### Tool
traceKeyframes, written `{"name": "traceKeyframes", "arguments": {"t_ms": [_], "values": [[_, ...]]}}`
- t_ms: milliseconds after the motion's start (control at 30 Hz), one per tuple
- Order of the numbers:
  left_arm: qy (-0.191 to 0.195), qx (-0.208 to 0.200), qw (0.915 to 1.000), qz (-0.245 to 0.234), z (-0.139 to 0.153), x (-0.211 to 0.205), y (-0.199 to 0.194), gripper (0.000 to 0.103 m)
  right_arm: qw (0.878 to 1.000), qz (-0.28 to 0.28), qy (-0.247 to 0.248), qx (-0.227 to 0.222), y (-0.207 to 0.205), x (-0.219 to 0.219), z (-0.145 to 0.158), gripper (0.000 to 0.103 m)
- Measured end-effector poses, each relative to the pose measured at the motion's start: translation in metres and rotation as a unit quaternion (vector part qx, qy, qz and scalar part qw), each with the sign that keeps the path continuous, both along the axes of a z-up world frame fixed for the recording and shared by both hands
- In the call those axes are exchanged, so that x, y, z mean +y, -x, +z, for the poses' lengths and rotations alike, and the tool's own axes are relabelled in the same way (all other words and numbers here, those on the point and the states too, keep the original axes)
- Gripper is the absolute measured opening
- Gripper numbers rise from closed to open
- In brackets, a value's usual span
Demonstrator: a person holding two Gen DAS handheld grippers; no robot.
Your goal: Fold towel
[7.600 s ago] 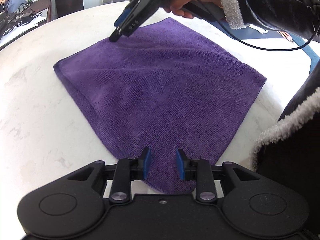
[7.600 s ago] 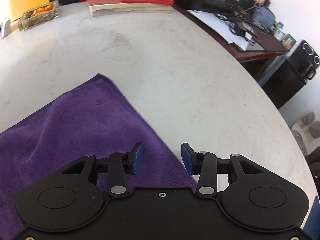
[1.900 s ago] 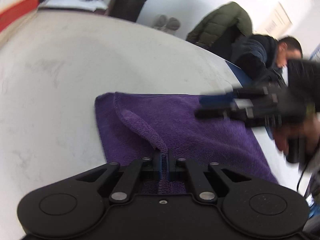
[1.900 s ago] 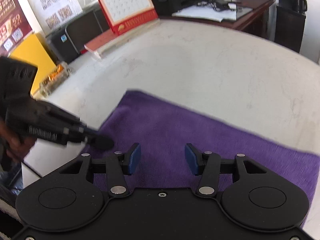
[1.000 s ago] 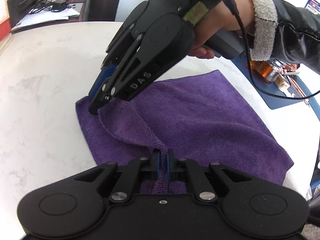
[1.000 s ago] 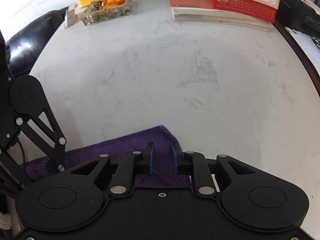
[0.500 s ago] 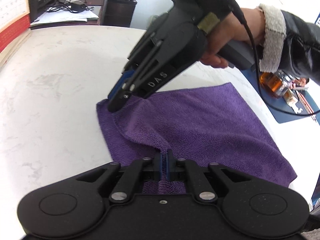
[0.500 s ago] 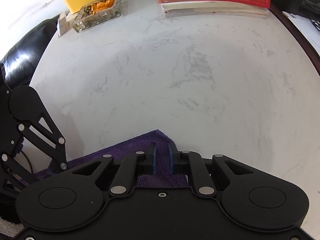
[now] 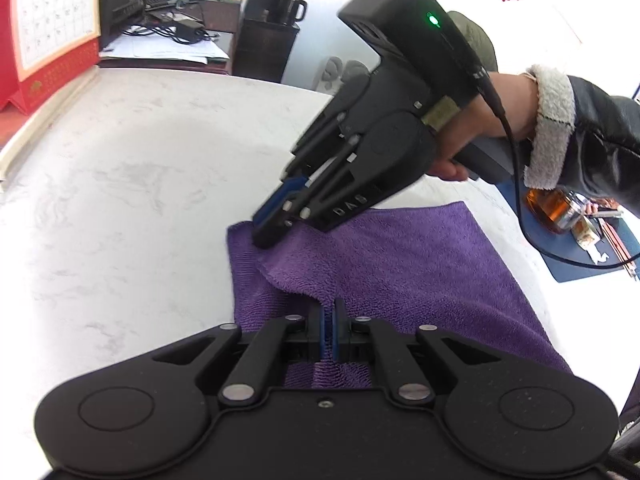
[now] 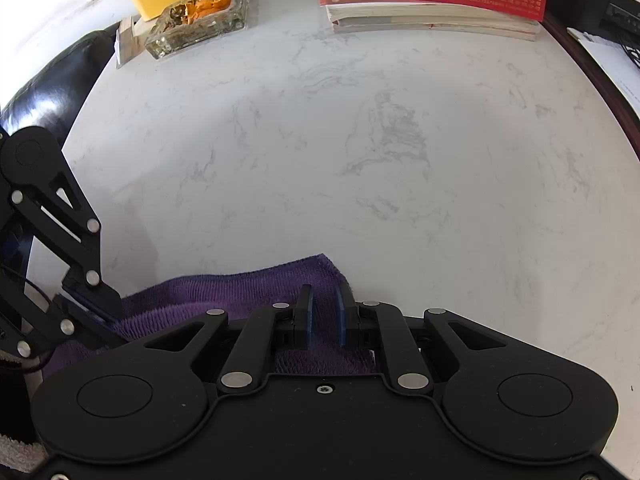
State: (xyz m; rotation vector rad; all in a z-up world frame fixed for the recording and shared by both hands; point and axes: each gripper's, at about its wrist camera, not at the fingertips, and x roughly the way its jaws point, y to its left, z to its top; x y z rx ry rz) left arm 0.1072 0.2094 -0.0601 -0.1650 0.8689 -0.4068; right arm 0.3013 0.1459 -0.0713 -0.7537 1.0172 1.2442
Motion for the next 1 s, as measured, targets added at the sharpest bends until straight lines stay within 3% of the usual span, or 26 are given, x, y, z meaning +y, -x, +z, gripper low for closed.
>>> {"name": "traceKeyframes", "arguments": {"t_ms": [167,400,633,700,767,900,1000], "values": [[0.021,0.002,0.9992,0.034,0.006,0.017,0.002,0.003,1.0,0.002,0.001,-0.006,0.002,0.001,0.0,0.01],[0.038,0.033,0.9954,0.081,-0.013,0.037,-0.001,0.003,1.0,-0.02,-0.012,0.0,0.001,-0.003,0.0,0.01],[0.045,0.054,0.9928,0.097,-0.026,0.044,-0.002,0.003,0.999,-0.044,-0.027,-0.003,0.002,-0.008,-0.001,0.01],[0.044,0.054,0.9927,0.098,-0.026,0.045,-0.001,0.003,0.998,-0.05,-0.029,-0.007,0.004,-0.008,0.0,0.013],[0.045,0.054,0.9925,0.1,-0.026,0.045,-0.001,0.003,0.997,-0.054,-0.046,-0.028,0.009,-0.014,0.004,0.024],[0.053,0.056,0.9916,0.105,-0.028,0.048,-0.001,0.003,0.98,-0.144,-0.135,-0.032,0.012,-0.054,0.034,0.029],[0.077,0.064,0.9884,0.114,-0.031,0.055,-0.002,0.003,0.967,-0.188,-0.17,-0.036,0.035,-0.099,0.051,0.032]]}}
